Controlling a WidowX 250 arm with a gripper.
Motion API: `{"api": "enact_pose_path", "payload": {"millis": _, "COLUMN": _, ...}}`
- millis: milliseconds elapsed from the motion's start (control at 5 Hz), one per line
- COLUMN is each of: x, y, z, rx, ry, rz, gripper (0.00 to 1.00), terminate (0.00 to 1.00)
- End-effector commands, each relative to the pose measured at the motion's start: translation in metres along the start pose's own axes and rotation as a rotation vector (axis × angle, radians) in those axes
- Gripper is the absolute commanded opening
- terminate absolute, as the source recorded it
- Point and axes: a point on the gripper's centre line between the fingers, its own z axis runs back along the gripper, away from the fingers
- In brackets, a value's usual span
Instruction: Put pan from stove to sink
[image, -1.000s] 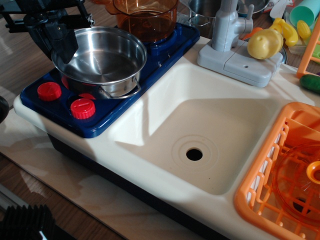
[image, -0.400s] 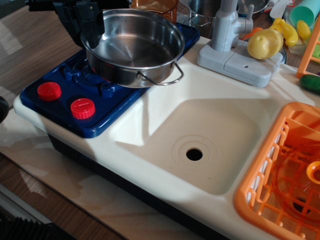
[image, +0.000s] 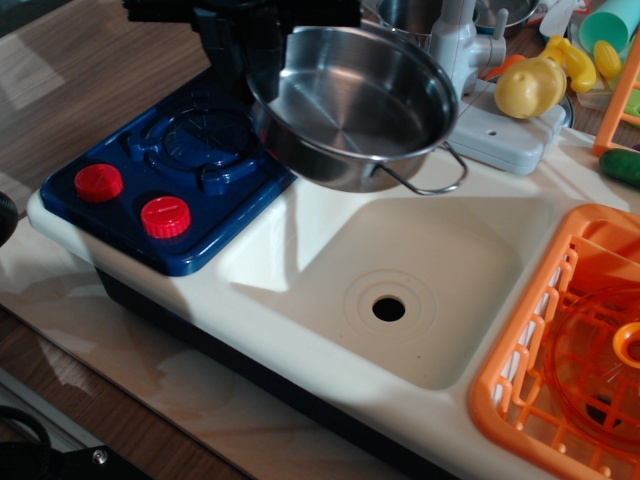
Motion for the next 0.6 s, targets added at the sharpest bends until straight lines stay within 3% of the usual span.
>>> {"api": "enact_pose_path", "payload": {"millis": 0, "x": -0.0004, "y": -0.0196, "z": 0.0068, "rx": 0.021, "ry": -0.072, "rz": 0.007, "gripper": 0.0, "terminate": 0.0}}
{"api": "enact_pose_path", "payload": {"millis": 200, "x": -0.0014, "y": -0.0169, "z": 0.0024, "rx": -0.012, "ry": -0.087, "rz": -0.002, "gripper": 1.0, "terminate": 0.0}}
{"api": "enact_pose_path", "payload": {"millis": 400, "x": -0.0014, "y": -0.0169, "z": 0.0024, "rx": -0.012, "ry": -0.087, "rz": -0.002, "gripper": 1.0, "terminate": 1.0}}
